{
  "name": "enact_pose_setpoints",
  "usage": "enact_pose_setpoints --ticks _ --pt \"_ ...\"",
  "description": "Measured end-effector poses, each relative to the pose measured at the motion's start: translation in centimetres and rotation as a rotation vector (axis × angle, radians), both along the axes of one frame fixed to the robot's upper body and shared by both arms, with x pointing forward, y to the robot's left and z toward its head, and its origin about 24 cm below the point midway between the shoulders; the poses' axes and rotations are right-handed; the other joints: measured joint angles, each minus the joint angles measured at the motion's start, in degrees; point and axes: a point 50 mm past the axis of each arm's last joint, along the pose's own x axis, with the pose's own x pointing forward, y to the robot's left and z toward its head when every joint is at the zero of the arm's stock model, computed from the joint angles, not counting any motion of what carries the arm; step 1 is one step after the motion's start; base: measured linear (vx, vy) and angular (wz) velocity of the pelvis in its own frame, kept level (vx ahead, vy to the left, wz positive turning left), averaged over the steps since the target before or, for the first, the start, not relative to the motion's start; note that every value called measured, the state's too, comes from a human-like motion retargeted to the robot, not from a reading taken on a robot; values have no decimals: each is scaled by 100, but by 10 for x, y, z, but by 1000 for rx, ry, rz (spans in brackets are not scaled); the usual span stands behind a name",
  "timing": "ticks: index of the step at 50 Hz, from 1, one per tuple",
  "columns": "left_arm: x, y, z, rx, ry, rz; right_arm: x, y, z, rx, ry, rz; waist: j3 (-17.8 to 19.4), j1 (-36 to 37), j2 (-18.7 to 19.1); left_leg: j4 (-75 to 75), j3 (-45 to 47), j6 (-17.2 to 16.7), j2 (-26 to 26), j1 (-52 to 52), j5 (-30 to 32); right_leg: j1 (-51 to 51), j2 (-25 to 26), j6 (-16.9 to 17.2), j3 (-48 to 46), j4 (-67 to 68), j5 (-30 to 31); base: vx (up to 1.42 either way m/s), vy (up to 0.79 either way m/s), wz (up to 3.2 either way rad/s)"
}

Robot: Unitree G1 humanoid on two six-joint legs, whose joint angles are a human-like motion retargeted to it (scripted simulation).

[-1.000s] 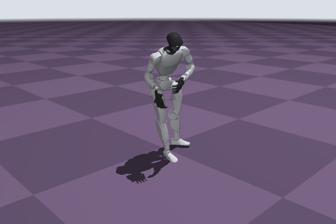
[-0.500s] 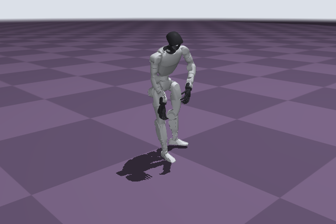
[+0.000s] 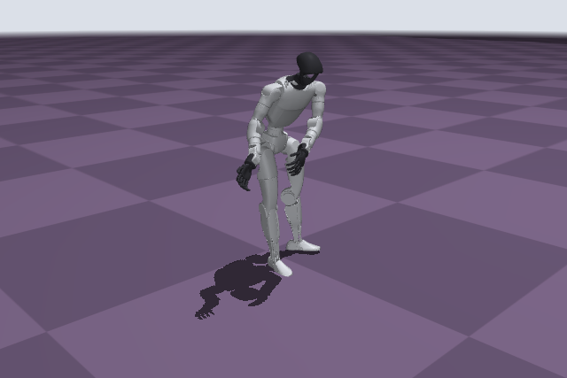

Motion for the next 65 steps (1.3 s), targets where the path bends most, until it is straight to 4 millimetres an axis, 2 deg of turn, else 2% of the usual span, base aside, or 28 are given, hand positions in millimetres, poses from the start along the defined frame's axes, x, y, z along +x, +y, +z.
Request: enact_pose_setpoints --ticks 3,5,8,10,13,15,17,20,22,26,28,31,34,37,38,40,42,43,45,47,49,50,51,53,55,58,60,65 --pt "7 38 -17 -14 41 37 8 42 -23 -14 36 174 -2 232 116 0 86 0 8 109 -24 66 0 0 84 -19 0 3 3 -23" --pt "4 74 -35 -19 94 66 10 79 -43 -33 99 318 -23 431 206 0 142 0 -2 198 -32 121 -15 0 143 -17 -12 4 2 -24" --pt "-11 127 -67 -25 223 115 6 137 -72 -71 224 536 -147 750 382 1 199 0 -46 232 -27 118 -66 0 202 5 -32 1 1 -6" --pt "-27 159 -85 -42 320 146 0 171 -83 -84 274 651 -226 929 487 2 215 0 -86 228 -19 103 -107 0 216 22 -45 0 0 0" --pt "-53 187 -96 -112 422 171 -5 205 -79 -57 236 730 -303 1120 611 0 196 0 -142 194 -4 79 -162 0 188 46 -59 0 0 6" --pt "-65 189 -93 -184 443 160 -4 213 -64 -28 152 738 -344 1217 673 0 157 0 -166 141 7 46 -188 0 143 63 -66 -2 -1 26" --pt "-71 177 -81 -276 431 127 1 206 -41 -29 51 723 -378 1264 695 0 95 0 -175 92 14 23 -203 0 77 86 -78 -3 -3 33" --pt "-69 145 -55 -416 385 57 15 179 4 -143 -74 668 -427 1269 669 0 -25 0 -161 13 20 -13 -212 0 -39 132 -107 -4 -5 38" --pt "-60 113 -33 -497 347 12 29 149 41 -300 -112 590 -434 1237 628 0 -118 0 -135 -42 25 -39 -209 0 -125 169 -129 -5 -5 40" --pt "-43 34 20 -633 300 -63 54 79 130 -585 -103 346 -308 1143 537 0 -305 0 -81 -165 59 -94 -197 0 -313 235 -148 -10 -6 40" --pt "-40 -6 53 -683 300 -98 57 44 177 -646 -81 221 -173 1094 491 0 -389 0 -72 -244 94 -133 -196 0 -412 251 -130 -16 -5 40" --pt "-44 -53 96 -710 303 -120 47 0 236 -653 -37 59 13 1028 436 0 -487 0 -99 -428 174 -251 -211 0 -562 244 -64 -19 -4 40" --pt "-46 -76 123 -681 265 -107 30 -27 274 -645 14 -70 56 984 457 0 -544 0 -162 -690 260 -457 -250 0 -678 220 15 -17 -3 35" --pt "-43 -80 127 -612 200 -95 26 -27 286 -692 39 -103 56 996 573 0 -551 0 -234 -959 331 -681 -297 0 -736 162 98 -11 -2 24" --pt "-41 -78 125 -592 190 -97 30 -22 285 -714 44 -85 56 1007 651 0 -551 0 -252 -1036 347 -746 -313 0 -744 147 115 -3 -2 18" --pt "-34 -66 106 -585 214 -91 47 -4 263 -745 67 13 56 990 841 0 -562 0 -257 -1046 347 -746 -339 0 -743 133 103 4 -2 2" --pt "-25 -40 65 -557 278 -65 69 27 212 -720 81 167 44 981 888 0 -534 0 -267 -1015 328 -717 -353 0 -702 116 86 10 -4 -6" --pt "-22 -23 40 -545 322 -41 76 45 180 -687 96 248 28 990 877 0 -512 0 -265 -981 311 -692 -355 0 -669 112 69 13 -6 -17" --pt "-24 19 -9 -537 407 35 79 85 112 -614 151 397 2 1022 840 0 -460 0 -238 -894 273 -639 -342 0 -588 120 17 16 -8 -28" --pt "-35 66 -50 -555 486 131 68 130 51 -593 223 550 -11 1077 809 0 -396 0 -183 -799 239 -596 -299 0 -499 145 -46 18 -11 -38" --pt "-54 109 -79 -586 545 219 49 173 6 -636 270 706 -6 1158 784 0 -330 0 -111 -692 214 -547 -236 0 -414 176 -107 16 -13 -42" --pt "-65 128 -88 -605 564 255 37 192 -9 -675 277 780 -1 1210 786 0 -299 0 -72 -645 205 -530 -199 0 -376 194 -136 14 -13 -41" --pt "-75 143 -92 -633 573 277 28 206 -17 -731 261 839 9 1271 793 0 -274 0 -34 -594 202 -505 -162 0 -346 212 -160 12 -13 -39" --pt "-93 162 -90 -692 568 296 13 227 -17 -835 193 913 23 1410 826 0 -236 0 39 -516 202 -471 -90 0 -301 247 -198 9 -12 -31" --pt "-104 169 -77 -761 531 281 8 236 1 -917 93 920 33 1543 859 0 -222 0 99 -444 208 -427 -32 0 -281 277 -226 5 -10 -18" --pt "-100 154 -43 -869 431 203 19 230 51 -983 -58 834 22 1670 878 0 -253 0 159 -369 219 -359 16 0 -296 312 -253 2 -7 -1" --pt "-89 134 -16 -943 367 134 33 221 93 -1015 -132 745 -1 1706 861 0 -296 0 183 -345 225 -323 27 0 -326 330 -263 0 0 0" --pt "-45 63 59 -1110 330 -2 75 183 204 -1056 -173 459 -64 1687 721 0 -437 0 197 -412 265 -312 22 0 -460 331 -233 -7 0 23"
